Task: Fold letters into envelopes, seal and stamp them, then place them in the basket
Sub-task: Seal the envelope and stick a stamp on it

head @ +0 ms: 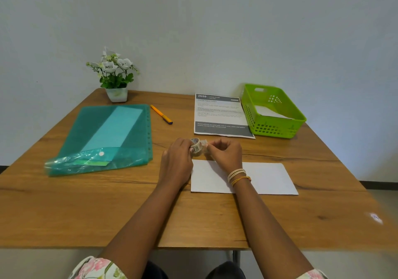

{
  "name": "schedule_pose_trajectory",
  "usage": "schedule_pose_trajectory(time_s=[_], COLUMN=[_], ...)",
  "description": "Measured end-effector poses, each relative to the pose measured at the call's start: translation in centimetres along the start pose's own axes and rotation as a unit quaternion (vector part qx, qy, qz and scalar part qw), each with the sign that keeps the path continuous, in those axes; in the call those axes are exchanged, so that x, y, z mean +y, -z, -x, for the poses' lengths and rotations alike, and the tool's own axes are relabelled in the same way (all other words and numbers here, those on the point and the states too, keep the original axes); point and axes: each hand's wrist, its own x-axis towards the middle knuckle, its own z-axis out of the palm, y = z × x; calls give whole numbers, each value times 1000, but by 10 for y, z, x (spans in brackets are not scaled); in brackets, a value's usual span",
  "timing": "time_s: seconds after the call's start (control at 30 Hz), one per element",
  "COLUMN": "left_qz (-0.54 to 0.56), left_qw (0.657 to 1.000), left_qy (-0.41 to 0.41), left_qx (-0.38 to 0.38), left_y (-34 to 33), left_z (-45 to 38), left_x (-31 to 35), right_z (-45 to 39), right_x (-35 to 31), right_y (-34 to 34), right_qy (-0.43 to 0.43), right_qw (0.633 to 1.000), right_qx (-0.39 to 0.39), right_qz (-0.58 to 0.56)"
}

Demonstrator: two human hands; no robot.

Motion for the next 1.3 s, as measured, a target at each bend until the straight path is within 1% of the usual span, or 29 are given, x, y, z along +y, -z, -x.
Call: schedule_pose_trajectory(time_s=[0.3, 0.47, 0.6, 0.77, 0.9, 0.97, 1.03, 1.2, 1.23, 1.3], left_qz=[-1, 23, 1, -56, -39, -31, -18, 30, 45, 73], left_qw=[1000, 1000, 1000, 998, 999, 998, 996, 987, 984, 980], left_qy=[-22, 9, 14, -3, -15, -27, -57, -144, -156, -173], left_qx=[-4, -1, 16, 18, 26, 48, 65, 70, 69, 69], left_y=[-3, -3, -5, -9, -7, -3, 0, 1, 2, 4], left_z=[3, 1, 3, 3, 2, 1, 0, 4, 6, 10], left_x=[-2, -3, -1, -2, 2, 2, 2, -1, -1, 2], right_z=[-2, -7, -6, -5, -6, -7, -8, 6, 12, 24], right_x=[0, 3, 3, 2, 2, -1, -4, -12, -13, -14], right_y=[0, 2, 0, -1, -1, -3, -4, -3, -2, 1], right_qy=[-28, -71, -66, -63, -59, -60, -52, -26, -36, -91], right_qw=[999, 995, 997, 997, 997, 998, 998, 999, 999, 993], right_qx=[29, 65, 48, 44, 39, 31, 26, 21, 27, 48], right_qz=[11, -12, 11, 20, 26, 21, 16, -9, -20, -66])
